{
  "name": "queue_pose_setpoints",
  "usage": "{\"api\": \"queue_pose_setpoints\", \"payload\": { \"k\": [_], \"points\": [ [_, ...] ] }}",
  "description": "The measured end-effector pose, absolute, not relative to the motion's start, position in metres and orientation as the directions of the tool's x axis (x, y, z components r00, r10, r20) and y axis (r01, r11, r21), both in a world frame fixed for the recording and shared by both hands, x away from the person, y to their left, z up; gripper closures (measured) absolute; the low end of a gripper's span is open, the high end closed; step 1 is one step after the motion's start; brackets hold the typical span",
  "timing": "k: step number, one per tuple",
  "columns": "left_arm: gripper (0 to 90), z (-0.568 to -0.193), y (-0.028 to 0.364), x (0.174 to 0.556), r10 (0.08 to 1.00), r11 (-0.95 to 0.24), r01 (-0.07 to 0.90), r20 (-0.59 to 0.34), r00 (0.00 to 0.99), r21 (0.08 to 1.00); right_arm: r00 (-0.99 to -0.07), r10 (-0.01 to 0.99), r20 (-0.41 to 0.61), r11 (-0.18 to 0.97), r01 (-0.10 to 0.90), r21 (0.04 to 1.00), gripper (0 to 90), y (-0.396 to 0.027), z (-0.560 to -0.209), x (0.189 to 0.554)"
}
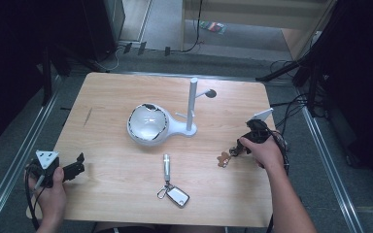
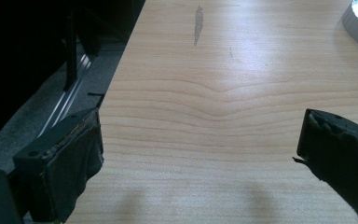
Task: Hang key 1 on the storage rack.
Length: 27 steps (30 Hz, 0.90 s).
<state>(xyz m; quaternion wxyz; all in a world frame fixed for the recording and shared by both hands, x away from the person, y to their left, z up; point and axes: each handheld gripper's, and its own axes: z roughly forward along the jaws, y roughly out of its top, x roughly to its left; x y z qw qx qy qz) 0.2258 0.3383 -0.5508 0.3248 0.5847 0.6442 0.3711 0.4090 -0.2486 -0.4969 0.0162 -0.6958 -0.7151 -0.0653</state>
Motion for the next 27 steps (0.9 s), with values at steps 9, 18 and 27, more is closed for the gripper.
{"api": "queue_pose_setpoints", "payload": {
  "k": [9, 18, 27],
  "points": [
    [0.4, -0.551, 0.338, 0.226, 0.994, 0.038, 0.512, 0.020, -0.106, 0.858, 0.007, 0.994, 0.111, -0.014, 0.998, 0.064, 34.8, -0.244, -0.501, 0.417],
    [0.4, -0.551, 0.338, 0.226, 0.994, 0.035, 0.515, 0.022, -0.104, 0.857, 0.044, 0.989, 0.139, -0.052, 0.997, 0.059, 37.7, -0.243, -0.503, 0.422],
    [0.4, -0.551, 0.338, 0.227, 0.995, 0.032, 0.517, 0.024, -0.101, 0.855, 0.036, 0.999, 0.027, -0.039, 0.995, 0.092, 53.9, -0.231, -0.503, 0.425]
  ]
}}
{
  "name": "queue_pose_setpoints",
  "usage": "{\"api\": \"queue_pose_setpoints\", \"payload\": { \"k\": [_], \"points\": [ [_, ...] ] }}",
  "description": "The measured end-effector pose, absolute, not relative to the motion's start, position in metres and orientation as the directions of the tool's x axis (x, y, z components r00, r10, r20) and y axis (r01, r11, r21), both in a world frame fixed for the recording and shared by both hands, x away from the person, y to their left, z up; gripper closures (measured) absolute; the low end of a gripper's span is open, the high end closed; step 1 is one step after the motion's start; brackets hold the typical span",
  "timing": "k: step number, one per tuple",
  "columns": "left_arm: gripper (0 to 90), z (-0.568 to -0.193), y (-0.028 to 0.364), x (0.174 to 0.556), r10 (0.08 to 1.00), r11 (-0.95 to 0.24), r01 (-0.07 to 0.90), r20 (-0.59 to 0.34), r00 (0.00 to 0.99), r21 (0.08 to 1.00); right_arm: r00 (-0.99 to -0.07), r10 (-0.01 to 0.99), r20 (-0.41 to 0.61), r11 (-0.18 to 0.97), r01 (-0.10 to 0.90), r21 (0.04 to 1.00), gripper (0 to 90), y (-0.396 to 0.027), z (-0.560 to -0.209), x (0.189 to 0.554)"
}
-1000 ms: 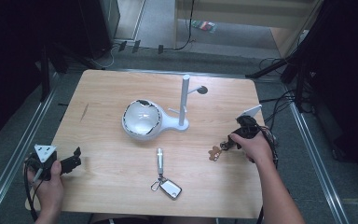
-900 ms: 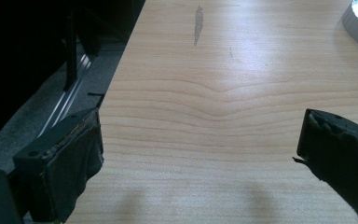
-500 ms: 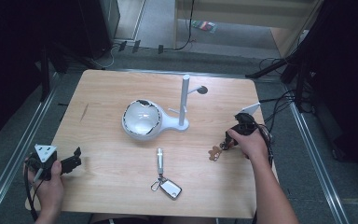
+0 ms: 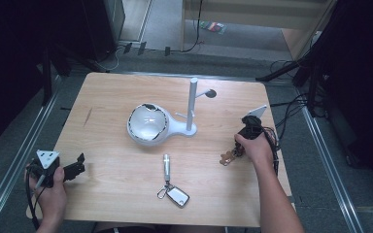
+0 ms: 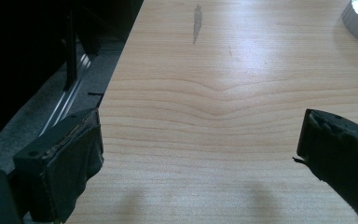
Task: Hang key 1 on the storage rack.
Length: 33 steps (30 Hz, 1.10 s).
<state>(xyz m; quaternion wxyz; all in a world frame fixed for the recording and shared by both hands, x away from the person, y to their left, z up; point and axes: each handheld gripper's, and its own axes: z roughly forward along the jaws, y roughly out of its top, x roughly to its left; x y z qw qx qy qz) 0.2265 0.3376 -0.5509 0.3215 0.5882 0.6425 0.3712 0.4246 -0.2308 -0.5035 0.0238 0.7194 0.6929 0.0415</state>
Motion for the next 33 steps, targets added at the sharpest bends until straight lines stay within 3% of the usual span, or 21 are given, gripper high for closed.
{"api": "queue_pose_setpoints", "payload": {
  "k": [4, 9, 20, 33],
  "points": [
    [0.4, -0.551, 0.338, 0.226, 0.995, 0.033, 0.518, 0.023, -0.101, 0.855, 0.026, 1.000, -0.009, -0.025, 0.996, 0.091, 66.7, -0.226, -0.503, 0.425],
    [0.4, -0.551, 0.338, 0.227, 0.995, 0.035, 0.516, 0.021, -0.102, 0.856, -0.022, 1.000, -0.016, 0.023, 0.994, 0.106, 71.5, -0.224, -0.502, 0.422],
    [0.4, -0.551, 0.338, 0.227, 0.995, 0.033, 0.518, 0.023, -0.102, 0.855, -0.058, 0.998, -0.007, 0.058, 0.972, 0.226, 73.0, -0.221, -0.491, 0.414],
    [0.4, -0.551, 0.338, 0.227, 0.995, 0.033, 0.516, 0.024, -0.102, 0.856, -0.054, 0.999, -0.005, 0.051, 0.883, 0.466, 73.0, -0.225, -0.460, 0.404]
  ]
}}
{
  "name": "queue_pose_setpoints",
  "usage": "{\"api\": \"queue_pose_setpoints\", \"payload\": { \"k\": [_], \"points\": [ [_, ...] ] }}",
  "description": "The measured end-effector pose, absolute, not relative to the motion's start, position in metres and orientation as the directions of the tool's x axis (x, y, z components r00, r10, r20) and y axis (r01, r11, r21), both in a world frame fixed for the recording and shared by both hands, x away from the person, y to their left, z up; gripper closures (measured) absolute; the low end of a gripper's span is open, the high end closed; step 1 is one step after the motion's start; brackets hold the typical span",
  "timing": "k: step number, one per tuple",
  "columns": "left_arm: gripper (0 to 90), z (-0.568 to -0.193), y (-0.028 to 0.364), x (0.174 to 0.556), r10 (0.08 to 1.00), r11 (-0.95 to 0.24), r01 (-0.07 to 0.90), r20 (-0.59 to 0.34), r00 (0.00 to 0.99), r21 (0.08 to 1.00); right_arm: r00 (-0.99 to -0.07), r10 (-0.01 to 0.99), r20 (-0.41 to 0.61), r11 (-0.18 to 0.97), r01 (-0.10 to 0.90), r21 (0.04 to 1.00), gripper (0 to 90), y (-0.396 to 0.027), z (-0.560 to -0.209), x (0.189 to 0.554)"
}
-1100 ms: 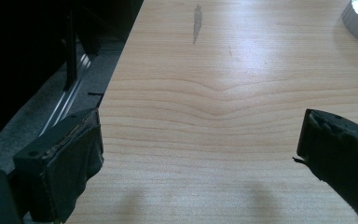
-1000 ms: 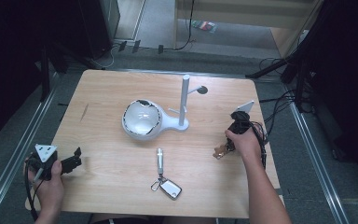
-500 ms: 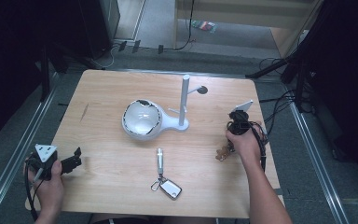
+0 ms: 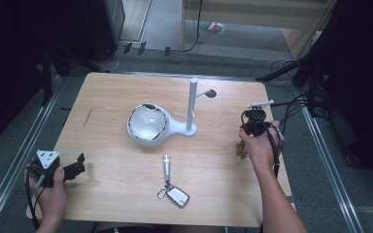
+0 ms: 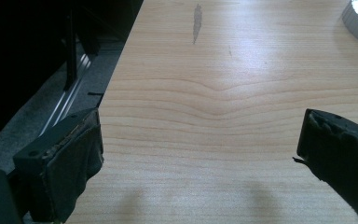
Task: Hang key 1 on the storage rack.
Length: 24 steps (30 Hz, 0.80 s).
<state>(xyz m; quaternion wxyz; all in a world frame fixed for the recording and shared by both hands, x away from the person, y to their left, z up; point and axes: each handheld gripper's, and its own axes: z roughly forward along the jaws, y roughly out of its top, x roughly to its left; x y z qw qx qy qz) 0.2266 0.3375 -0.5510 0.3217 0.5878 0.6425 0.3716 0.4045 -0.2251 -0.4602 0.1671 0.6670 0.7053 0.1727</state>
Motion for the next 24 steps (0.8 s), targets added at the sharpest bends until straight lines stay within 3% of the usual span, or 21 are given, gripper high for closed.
{"api": "queue_pose_setpoints", "payload": {
  "k": [9, 18, 24],
  "points": [
    [0.4, -0.551, 0.338, 0.227, 0.995, 0.032, 0.517, 0.023, -0.100, 0.855, -0.070, 0.997, -0.030, 0.074, 0.801, 0.594, 73.0, -0.219, -0.446, 0.397],
    [0.4, -0.551, 0.338, 0.227, 0.995, 0.032, 0.517, 0.023, -0.100, 0.855, -0.095, 0.995, -0.025, 0.088, 0.743, 0.663, 72.9, -0.213, -0.439, 0.393],
    [0.4, -0.551, 0.338, 0.227, 0.995, 0.032, 0.517, 0.024, -0.100, 0.855, -0.121, 0.991, -0.064, 0.128, 0.645, 0.753, 72.8, -0.207, -0.435, 0.387]
  ]
}}
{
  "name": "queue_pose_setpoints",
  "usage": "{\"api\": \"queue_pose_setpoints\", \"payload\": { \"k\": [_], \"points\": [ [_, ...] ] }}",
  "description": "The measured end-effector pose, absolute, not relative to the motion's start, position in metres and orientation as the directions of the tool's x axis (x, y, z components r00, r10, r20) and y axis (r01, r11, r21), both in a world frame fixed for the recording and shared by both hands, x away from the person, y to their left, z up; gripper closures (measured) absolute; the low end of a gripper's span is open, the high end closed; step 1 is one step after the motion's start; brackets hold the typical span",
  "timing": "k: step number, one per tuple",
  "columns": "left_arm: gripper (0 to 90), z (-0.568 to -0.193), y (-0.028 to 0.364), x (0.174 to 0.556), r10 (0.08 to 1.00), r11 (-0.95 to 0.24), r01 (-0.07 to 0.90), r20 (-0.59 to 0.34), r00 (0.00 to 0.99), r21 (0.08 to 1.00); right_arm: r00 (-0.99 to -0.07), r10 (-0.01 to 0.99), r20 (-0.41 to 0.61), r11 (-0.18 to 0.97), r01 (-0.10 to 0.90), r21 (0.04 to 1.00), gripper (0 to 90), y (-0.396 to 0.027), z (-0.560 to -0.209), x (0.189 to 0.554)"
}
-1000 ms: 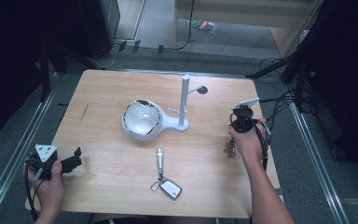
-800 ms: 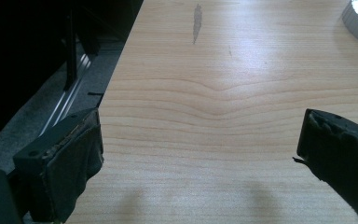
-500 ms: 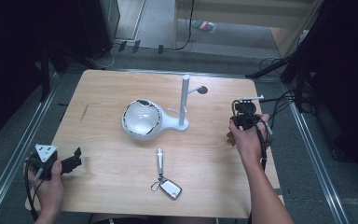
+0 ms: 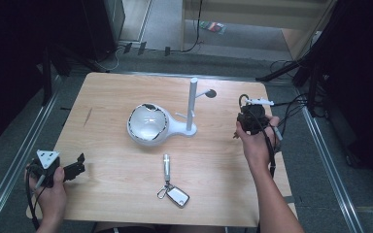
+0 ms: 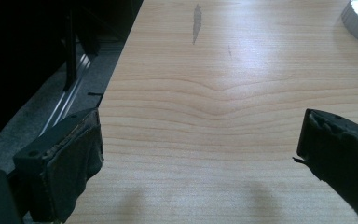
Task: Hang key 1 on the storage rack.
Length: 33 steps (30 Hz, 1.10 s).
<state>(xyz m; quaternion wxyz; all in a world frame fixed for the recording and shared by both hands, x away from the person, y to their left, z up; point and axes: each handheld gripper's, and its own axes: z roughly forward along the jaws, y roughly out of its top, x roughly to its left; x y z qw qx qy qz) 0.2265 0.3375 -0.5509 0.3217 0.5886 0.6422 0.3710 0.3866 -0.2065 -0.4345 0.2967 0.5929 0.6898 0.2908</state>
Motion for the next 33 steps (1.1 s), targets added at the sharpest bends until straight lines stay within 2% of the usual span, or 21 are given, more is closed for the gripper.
{"api": "queue_pose_setpoints", "payload": {
  "k": [5, 17, 33],
  "points": [
    [0.4, -0.551, 0.338, 0.227, 0.995, 0.032, 0.517, 0.023, -0.100, 0.855, -0.148, 0.986, -0.080, 0.151, 0.567, 0.810, 72.7, -0.201, -0.428, 0.381],
    [0.4, -0.551, 0.338, 0.227, 0.995, 0.034, 0.516, 0.021, -0.101, 0.856, -0.195, 0.977, -0.089, 0.171, 0.460, 0.871, 72.7, -0.189, -0.418, 0.373],
    [0.4, -0.551, 0.338, 0.226, 0.995, 0.035, 0.516, 0.020, -0.101, 0.856, -0.420, 0.907, -0.034, 0.208, 0.375, 0.904, 72.3, -0.179, -0.408, 0.368]
  ]
}}
